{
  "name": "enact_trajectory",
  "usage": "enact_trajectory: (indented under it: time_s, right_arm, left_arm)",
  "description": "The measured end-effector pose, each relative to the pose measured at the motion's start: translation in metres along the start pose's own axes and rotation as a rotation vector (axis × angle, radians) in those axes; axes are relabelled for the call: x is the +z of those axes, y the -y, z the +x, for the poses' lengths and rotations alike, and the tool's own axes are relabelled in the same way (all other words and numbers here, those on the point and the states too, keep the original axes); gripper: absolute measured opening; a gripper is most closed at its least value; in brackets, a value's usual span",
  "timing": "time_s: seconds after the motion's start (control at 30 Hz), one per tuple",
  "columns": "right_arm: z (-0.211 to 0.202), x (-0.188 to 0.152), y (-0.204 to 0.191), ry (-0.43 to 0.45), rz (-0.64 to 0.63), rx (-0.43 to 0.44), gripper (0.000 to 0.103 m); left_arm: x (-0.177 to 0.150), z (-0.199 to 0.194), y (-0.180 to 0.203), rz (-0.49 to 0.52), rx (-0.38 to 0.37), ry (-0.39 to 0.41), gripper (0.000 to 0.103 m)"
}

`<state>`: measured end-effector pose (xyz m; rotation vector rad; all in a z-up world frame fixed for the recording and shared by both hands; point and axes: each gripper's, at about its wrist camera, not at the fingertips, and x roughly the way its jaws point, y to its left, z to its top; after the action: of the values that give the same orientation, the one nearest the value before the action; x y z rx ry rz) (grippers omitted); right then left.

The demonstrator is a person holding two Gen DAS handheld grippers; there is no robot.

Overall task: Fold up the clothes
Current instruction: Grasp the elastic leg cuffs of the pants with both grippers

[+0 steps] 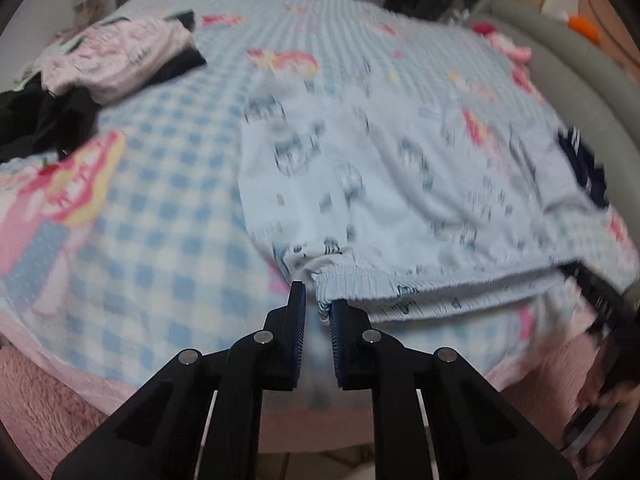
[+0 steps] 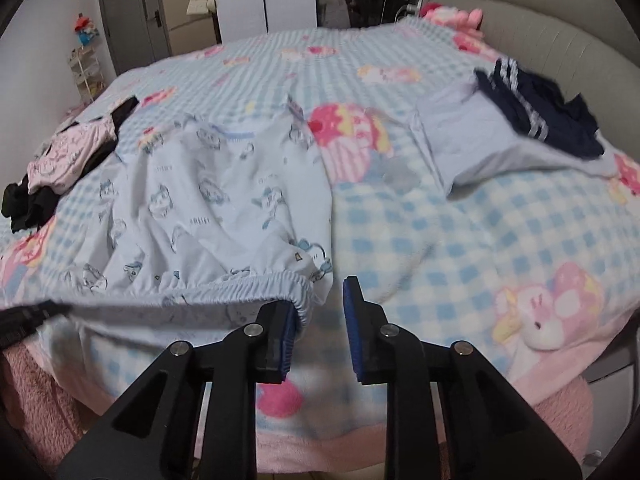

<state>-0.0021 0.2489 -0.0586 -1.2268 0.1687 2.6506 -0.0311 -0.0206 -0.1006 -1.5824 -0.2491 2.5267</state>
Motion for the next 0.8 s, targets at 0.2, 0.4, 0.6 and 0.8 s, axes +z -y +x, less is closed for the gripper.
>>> enact_trajectory:
  time_s: [0.2, 0.4, 0.6, 0.8]
  right_arm:
    - [0.016, -0.003, -0.016, -0.191, -0.042, 0.164, 0.025]
    - [0.012, -0.02, -0.021, -0.24, -0.04, 0.296, 0.026]
    - [-0.017, -0.008, -0.001, -0.162, 0.012, 0.346, 0.035]
    - [0.014, -0.004, -0.006, -0.188, 0.059, 0.328, 0.035]
  left_arm:
    - [0.007, -0.015, -0.02, -0.075, -0.072, -0.009, 0.013]
    - [-0.008, -0.021, -0.033, -0.102, -0.213, -0.04, 0.033]
    - [-0.01, -0.03, -0.054, -0.193, -0.365, 0.012, 0.044]
    - [-0.004, -0.008, -0.052, -0.169, -0.266, -0.021, 0.042]
